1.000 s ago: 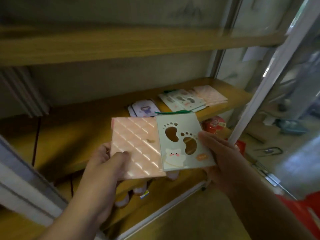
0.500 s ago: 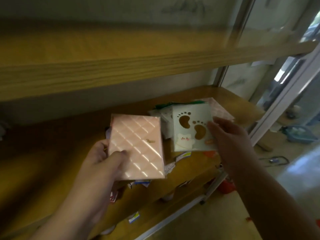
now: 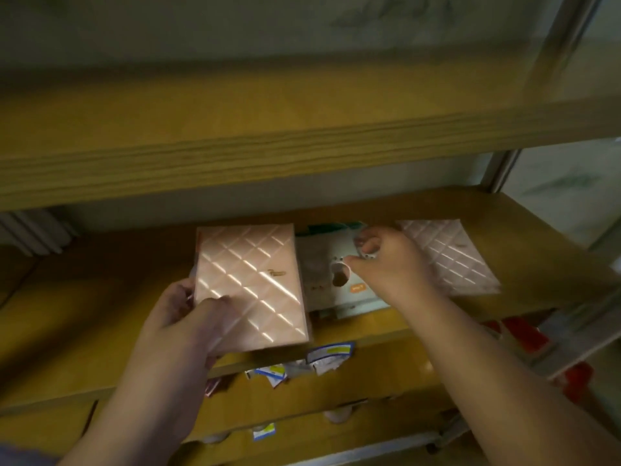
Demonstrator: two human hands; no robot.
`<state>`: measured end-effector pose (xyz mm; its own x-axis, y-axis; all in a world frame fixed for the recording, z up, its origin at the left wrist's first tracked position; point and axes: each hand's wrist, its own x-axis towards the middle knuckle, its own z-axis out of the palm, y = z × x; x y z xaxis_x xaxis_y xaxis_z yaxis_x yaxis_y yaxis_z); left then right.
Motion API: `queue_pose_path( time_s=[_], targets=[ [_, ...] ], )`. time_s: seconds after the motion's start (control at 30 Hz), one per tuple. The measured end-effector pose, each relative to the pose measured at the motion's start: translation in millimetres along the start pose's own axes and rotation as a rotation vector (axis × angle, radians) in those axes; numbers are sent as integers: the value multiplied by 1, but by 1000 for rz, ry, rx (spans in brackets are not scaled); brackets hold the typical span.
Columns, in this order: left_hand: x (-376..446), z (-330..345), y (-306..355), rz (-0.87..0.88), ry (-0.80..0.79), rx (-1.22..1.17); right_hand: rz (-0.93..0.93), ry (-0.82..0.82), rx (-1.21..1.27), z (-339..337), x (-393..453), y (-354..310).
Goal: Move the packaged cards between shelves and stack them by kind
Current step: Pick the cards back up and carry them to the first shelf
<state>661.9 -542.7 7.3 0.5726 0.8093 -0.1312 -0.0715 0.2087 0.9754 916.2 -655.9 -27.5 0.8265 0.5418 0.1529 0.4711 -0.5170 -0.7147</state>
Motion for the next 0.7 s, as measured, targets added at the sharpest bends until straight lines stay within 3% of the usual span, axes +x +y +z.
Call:
queue_pose_path(
  time_s=[0.2,0.37,0.7],
  targets=[
    [-7,39,-11,32,55,-7,-165,-56,35,-20,-7,23],
    [-5,84,-20,27,53,-19,-336,-56,-104,-74,-21,51],
    [20,220,-46,-41,-84,98,-203,72,-240,-179,-26,131]
  ],
)
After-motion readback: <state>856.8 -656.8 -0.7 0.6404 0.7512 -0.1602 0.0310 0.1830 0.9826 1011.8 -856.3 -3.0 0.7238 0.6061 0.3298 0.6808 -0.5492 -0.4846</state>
